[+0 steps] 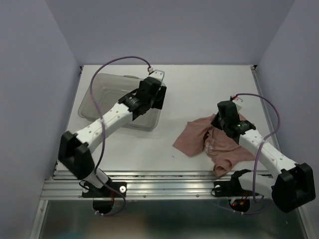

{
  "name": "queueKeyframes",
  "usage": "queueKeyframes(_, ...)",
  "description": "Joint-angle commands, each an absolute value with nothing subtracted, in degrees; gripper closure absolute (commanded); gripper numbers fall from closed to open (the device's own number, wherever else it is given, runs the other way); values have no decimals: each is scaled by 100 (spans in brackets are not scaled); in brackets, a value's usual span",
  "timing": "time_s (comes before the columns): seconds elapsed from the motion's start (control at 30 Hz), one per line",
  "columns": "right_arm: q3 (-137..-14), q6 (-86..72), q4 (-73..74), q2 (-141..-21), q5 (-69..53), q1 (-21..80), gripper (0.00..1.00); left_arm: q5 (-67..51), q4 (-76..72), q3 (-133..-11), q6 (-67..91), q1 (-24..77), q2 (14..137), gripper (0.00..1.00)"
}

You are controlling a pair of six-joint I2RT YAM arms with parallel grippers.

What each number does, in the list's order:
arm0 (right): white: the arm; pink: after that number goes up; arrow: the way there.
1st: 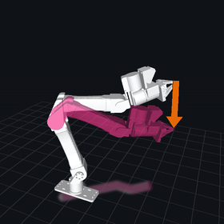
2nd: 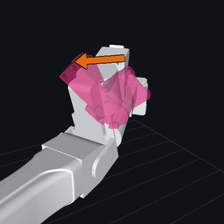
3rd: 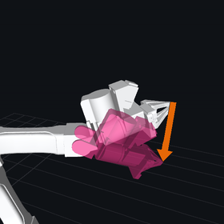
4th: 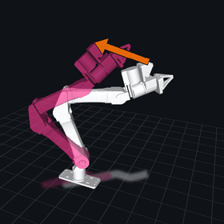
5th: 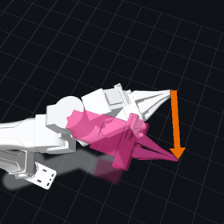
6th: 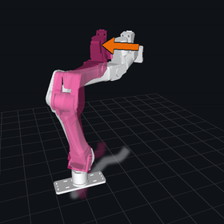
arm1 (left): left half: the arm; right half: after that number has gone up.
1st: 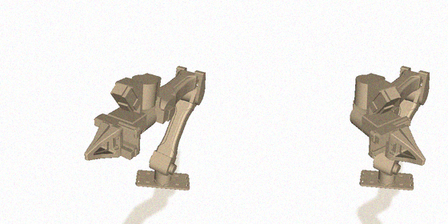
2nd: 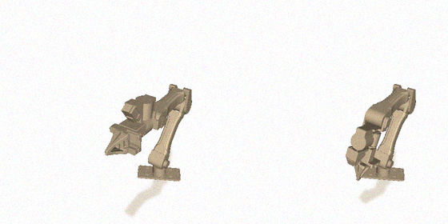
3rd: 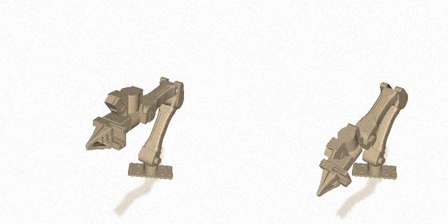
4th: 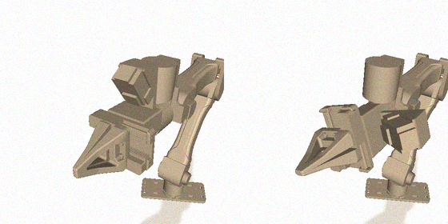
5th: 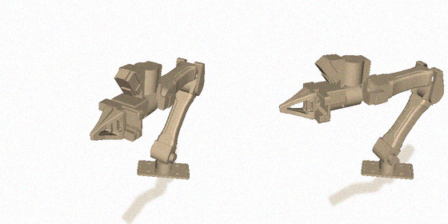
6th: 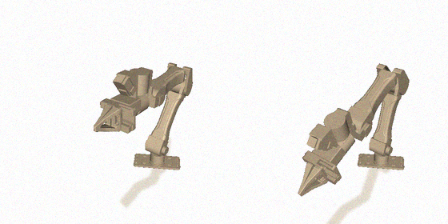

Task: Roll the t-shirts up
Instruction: Move the bin to the center of the board.

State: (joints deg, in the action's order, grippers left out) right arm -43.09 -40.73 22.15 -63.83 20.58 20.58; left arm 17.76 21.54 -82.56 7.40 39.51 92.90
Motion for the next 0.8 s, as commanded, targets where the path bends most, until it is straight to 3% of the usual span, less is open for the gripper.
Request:
queueKeyframes(0.0, -4482, -4008, 2180, -6512, 2171, 2004, 97, 1732, 2390, -6586, 1878, 4410, 7790, 27)
queueKeyframes(0.13, -4544, -3999, 2084, -6785, 2092, 2004, 96, 1451, 2409, -5539, 2835, 4990, 6411, 29)
queueKeyframes(0.33, -4597, -4043, 1925, -7005, 1899, 2004, 96, 1265, 2671, -4474, 4059, 5221, 5731, 32)
queueKeyframes(0.5, -4597, -4043, 1854, -7058, 1784, 2004, 96, 1756, 2856, -4412, 4403, 5229, 6037, 32)
queueKeyframes(0.77, -4456, -4017, 1863, -6707, 1793, 2004, 94, 2460, 2278, -4825, 4053, 4923, 7628, 32)
